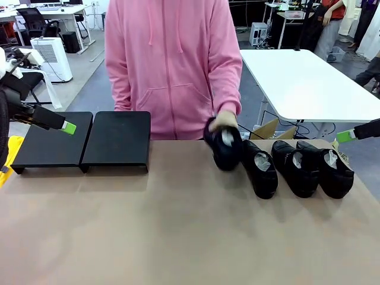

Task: Organize the shoes by placing them on the stand.
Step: Pick up one Shoe and place it in the middle of the table.

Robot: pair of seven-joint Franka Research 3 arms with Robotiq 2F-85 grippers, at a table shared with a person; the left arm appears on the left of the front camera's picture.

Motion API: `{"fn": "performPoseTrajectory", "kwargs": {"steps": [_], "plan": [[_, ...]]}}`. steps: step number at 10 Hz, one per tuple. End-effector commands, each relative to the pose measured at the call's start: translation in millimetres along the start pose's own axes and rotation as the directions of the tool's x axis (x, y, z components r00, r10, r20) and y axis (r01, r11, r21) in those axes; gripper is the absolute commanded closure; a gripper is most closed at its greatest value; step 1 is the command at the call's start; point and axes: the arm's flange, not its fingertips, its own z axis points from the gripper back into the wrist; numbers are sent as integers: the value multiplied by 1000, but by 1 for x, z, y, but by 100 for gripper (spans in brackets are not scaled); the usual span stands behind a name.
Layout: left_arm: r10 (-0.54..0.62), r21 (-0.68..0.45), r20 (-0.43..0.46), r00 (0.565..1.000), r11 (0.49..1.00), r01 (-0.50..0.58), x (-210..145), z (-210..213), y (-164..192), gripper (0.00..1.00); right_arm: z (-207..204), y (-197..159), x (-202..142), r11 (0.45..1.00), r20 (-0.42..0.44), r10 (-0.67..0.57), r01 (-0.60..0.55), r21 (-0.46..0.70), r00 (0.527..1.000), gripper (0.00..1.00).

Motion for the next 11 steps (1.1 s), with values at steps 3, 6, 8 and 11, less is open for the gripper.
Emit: {"fn": "performPoseTrajectory", "kwargs": {"steps": [3, 6, 8, 11], "plan": [[-14, -6, 1, 1000, 1000, 14, -2, 2, 2, 0, -1, -1, 0, 1000, 1, 12, -12, 6, 1000, 0], [-14, -6, 1, 1000, 1000, 14, -2, 2, 2, 0, -1, -1, 0, 1000, 1, 12, -12, 6, 1000, 0], [-14, -6, 1, 1000, 1000, 14, -2, 2, 2, 0, 0, 0, 0, 1000, 0, 0, 0, 0, 1000, 0], [-14, -6, 1, 1000, 1000, 14, -2, 2, 2, 0, -7, -12, 23, 991, -100, -35, 21, -134, 994, 0]]}}
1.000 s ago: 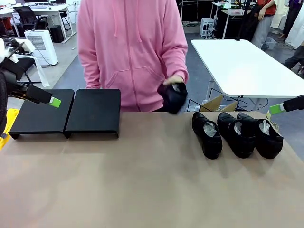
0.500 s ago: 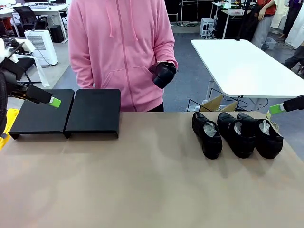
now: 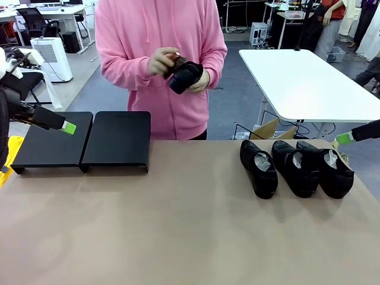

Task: Organize the shoes by placing them on the stand.
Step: Pick up one Shoe and place it in the middle of the table.

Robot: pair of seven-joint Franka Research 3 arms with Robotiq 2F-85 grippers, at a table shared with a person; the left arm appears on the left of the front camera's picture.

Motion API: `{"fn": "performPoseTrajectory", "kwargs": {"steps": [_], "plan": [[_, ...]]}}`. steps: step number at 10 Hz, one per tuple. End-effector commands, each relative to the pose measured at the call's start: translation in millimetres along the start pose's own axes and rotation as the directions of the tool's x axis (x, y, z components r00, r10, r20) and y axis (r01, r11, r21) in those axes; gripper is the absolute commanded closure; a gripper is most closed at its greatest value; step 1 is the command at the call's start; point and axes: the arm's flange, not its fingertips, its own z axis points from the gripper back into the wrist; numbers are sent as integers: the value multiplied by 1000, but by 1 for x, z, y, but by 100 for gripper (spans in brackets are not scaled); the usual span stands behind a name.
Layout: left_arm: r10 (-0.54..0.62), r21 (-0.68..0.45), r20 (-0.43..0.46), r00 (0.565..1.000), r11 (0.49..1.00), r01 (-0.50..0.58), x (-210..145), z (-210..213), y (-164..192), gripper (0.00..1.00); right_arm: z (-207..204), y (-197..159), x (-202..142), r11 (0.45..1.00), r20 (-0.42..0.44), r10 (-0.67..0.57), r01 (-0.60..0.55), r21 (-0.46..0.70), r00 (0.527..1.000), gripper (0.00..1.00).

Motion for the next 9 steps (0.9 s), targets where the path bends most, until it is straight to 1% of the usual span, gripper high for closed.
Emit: {"fn": "performPoseTrajectory", "kwargs": {"steps": [1, 2, 3, 4, 5, 6, 7, 9], "plan": [[-14, -6, 1, 1000, 1000, 14, -2, 2, 2, 0, -2, -8, 32, 994, -119, -34, 21, -106, 992, 0], [-14, -6, 1, 1000, 1000, 14, -2, 2, 2, 0, -12, -11, 43, 981, -151, -44, 13, -196, 988, 0], [-14, -6, 1, 1000, 1000, 14, -2, 2, 2, 0, -27, -11, 52, 964, -191, -32, -20, -264, 981, 0], [-14, -6, 1, 1000, 1000, 14, -2, 2, 2, 0, -47, -12, 61, 949, -253, -19, -62, -308, 967, 0], [-14, -6, 1, 1000, 1000, 14, -2, 2, 2, 0, -65, -14, 68, 941, -311, -6, -99, -323, 950, 0], [-14, -6, 1, 1000, 1000, 14, -2, 2, 2, 0, -88, -20, 74, 918, -321, -27, -104, -382, 947, 0], [-14, -6, 1, 1000, 1000, 14, -2, 2, 2, 0, -56, -15, 54, 959, -242, 2, -70, -273, 970, 0], [-14, -6, 1, 1000, 1000, 14, -2, 2, 2, 0, -56, -15, 54, 959, -242, 2, -70, -273, 970, 0]]}}
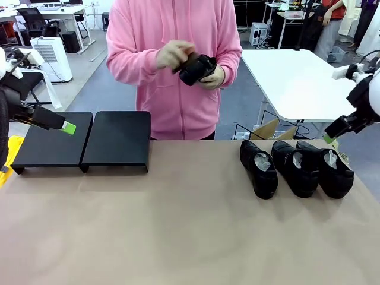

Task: Organize the shoes by placing them on the stand.
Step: Pick up one Shoe and place it in the middle of the table.

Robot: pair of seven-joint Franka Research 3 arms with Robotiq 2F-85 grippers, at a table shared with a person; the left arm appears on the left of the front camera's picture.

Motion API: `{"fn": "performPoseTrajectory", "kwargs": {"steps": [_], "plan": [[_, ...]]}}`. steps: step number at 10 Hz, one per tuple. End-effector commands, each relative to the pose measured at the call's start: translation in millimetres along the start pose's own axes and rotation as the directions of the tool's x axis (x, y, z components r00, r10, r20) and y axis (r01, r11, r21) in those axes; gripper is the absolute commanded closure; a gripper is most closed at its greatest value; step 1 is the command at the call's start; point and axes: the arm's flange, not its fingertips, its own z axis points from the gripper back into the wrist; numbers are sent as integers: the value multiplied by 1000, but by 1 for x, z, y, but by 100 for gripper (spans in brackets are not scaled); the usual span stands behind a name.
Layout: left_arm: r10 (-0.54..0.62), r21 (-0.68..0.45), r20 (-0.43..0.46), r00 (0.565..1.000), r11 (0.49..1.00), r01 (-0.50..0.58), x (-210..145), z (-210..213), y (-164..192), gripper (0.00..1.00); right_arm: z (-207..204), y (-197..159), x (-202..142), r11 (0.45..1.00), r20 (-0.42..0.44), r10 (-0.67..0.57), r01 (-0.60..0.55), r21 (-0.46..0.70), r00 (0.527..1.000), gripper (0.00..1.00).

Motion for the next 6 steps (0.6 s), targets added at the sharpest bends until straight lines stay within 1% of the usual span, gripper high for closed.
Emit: {"fn": "performPoseTrajectory", "kwargs": {"steps": [1, 2, 3, 4, 6], "plan": [[-13, -7, 1, 1000, 1000, 13, -1, 2, 2, 0, 7, -1, -9, 999, 27, 5, -6, 37, 1000, 0], [-13, -7, 1, 1000, 1000, 13, -1, 2, 2, 0, 0, 0, 0, 1000, 0, 0, 0, 0, 1000, 0], [-13, -7, 1, 1000, 1000, 13, -1, 2, 2, 0, -7, -2, 12, 999, -50, -38, 36, -41, 998, 0], [-13, -7, 1, 1000, 1000, 13, -1, 2, 2, 0, -24, -5, 25, 999, -96, -51, 50, -16, 994, 0], [-13, -7, 1, 1000, 1000, 13, -1, 2, 2, 0, -55, -10, 33, 996, -168, -74, 83, 43, 983, 0]]}}
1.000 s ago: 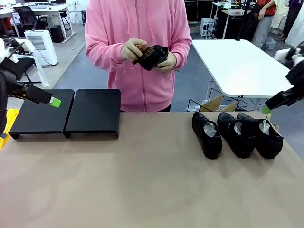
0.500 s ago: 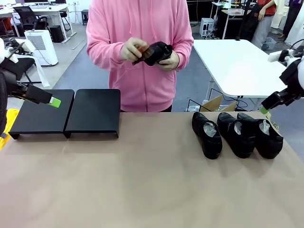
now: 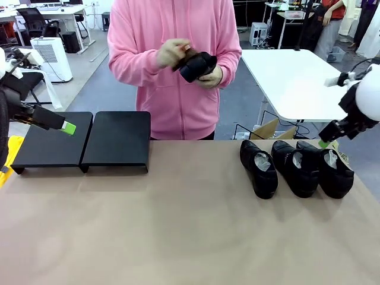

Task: Organize the shoes by placing them on the stand.
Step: Pick up one Shoe and place it in the middle of the table.

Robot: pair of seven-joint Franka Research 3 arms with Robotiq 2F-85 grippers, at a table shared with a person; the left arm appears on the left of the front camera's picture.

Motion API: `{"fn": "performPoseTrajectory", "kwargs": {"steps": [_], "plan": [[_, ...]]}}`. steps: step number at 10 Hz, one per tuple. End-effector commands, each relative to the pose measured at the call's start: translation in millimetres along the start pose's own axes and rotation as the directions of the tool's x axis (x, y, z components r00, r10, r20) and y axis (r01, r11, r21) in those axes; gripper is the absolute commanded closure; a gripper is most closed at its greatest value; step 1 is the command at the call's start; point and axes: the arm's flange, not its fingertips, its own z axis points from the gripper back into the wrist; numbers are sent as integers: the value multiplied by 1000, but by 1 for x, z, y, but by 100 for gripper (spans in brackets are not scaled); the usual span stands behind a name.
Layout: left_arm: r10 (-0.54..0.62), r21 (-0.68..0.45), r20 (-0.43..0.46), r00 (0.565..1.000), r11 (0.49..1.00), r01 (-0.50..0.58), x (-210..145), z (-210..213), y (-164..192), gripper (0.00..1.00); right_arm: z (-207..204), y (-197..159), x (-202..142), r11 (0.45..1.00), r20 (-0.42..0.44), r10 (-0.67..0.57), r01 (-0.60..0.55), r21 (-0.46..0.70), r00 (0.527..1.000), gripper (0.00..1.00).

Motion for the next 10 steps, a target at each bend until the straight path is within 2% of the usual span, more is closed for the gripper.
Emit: {"fn": "performPoseTrajectory", "kwargs": {"steps": [1, 2, 3, 6, 10], "plan": [[-14, -8, 1, 1000, 1000, 14, -1, 2, 2, 0, -12, -3, 15, 998, -62, -31, 35, 52, 998, 0], [-14, -8, 1, 1000, 1000, 14, -1, 2, 2, 0, -16, -3, 13, 996, -57, -25, 29, 83, 998, 20], [-14, -8, 1, 1000, 1000, 14, -1, 2, 2, 0, -19, 1, 12, 999, -32, -42, 43, 29, 999, 39], [-14, -8, 1, 1000, 1000, 14, -1, 2, 2, 0, -48, 7, 13, 996, -26, -75, 76, 35, 997, 39], [-14, -8, 1, 1000, 1000, 14, -1, 2, 2, 0, -84, -2, 21, 990, -35, -128, 130, 57, 991, 39]]}}
